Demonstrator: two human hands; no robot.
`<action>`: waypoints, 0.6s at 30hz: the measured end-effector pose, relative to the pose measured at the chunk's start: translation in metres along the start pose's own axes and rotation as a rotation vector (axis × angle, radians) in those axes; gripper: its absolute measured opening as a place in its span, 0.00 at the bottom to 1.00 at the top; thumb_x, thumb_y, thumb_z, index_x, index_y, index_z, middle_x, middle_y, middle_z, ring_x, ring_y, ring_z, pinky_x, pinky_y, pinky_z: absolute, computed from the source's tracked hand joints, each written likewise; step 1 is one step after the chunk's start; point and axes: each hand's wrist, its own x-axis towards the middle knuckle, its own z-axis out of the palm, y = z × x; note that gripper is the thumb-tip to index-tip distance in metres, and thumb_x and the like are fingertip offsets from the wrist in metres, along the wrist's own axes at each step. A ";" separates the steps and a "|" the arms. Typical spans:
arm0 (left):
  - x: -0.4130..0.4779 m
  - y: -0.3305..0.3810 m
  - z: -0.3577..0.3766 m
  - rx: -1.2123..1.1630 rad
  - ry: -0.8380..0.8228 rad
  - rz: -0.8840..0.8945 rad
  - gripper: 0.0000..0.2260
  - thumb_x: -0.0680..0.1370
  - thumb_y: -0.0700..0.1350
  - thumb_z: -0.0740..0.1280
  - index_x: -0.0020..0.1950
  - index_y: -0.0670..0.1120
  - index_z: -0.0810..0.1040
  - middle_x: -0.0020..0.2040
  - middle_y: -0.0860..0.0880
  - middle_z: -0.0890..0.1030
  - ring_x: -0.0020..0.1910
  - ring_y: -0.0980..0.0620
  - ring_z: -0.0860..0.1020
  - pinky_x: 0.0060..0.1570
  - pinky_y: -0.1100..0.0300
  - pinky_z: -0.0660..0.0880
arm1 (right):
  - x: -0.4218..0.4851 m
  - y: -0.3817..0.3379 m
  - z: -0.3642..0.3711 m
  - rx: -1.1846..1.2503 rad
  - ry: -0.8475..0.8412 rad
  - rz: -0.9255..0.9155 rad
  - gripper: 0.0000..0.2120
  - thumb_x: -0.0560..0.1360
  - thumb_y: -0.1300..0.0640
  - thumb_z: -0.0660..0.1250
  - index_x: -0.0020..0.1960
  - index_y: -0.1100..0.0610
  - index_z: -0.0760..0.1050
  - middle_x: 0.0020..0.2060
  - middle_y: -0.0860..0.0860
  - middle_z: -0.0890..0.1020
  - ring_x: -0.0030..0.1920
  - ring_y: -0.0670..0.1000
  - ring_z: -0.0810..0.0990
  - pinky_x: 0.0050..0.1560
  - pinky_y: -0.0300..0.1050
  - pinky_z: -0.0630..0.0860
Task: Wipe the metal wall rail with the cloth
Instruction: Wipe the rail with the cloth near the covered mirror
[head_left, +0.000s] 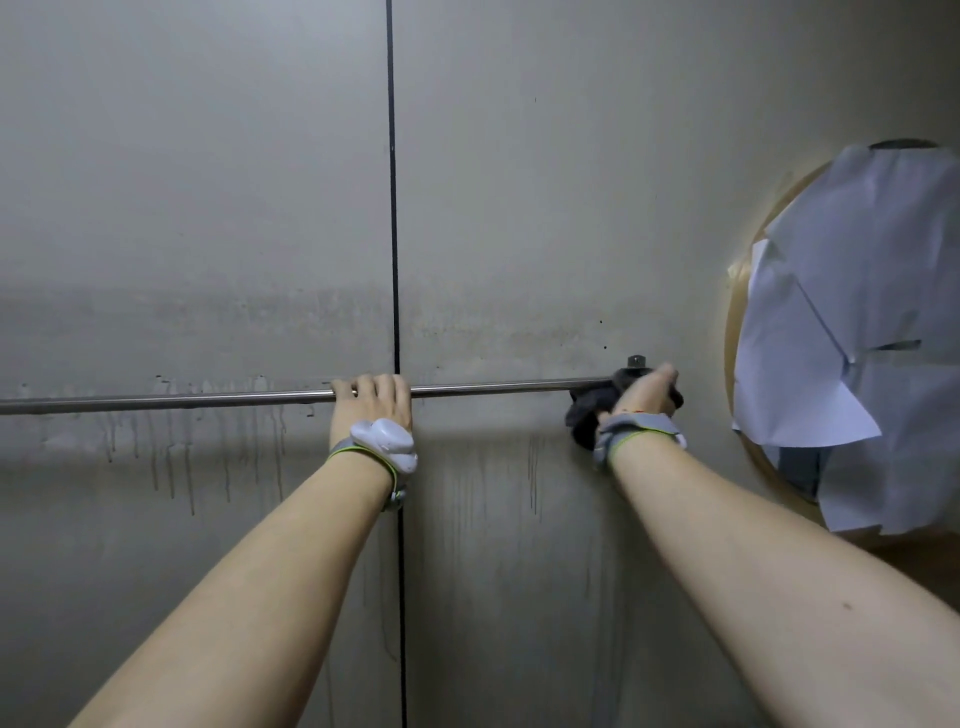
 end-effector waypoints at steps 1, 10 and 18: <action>0.000 0.000 0.000 0.000 0.001 -0.002 0.28 0.72 0.51 0.59 0.68 0.40 0.61 0.61 0.43 0.70 0.58 0.44 0.71 0.57 0.49 0.67 | 0.004 -0.003 -0.004 -0.007 0.024 -0.024 0.23 0.78 0.44 0.53 0.65 0.58 0.68 0.58 0.55 0.75 0.58 0.55 0.75 0.61 0.43 0.71; -0.001 0.002 -0.002 0.001 -0.002 -0.013 0.26 0.74 0.51 0.57 0.69 0.40 0.60 0.62 0.43 0.70 0.58 0.43 0.71 0.58 0.49 0.66 | -0.091 0.061 0.031 -0.711 -0.245 -0.093 0.18 0.82 0.58 0.55 0.68 0.66 0.64 0.67 0.64 0.70 0.67 0.62 0.71 0.63 0.51 0.68; 0.000 -0.002 0.002 -0.014 -0.005 -0.011 0.28 0.74 0.52 0.58 0.70 0.39 0.59 0.64 0.42 0.69 0.60 0.43 0.70 0.59 0.49 0.67 | -0.116 0.036 0.044 -1.118 -0.363 -0.683 0.18 0.73 0.46 0.59 0.42 0.60 0.79 0.41 0.62 0.82 0.37 0.60 0.71 0.37 0.44 0.64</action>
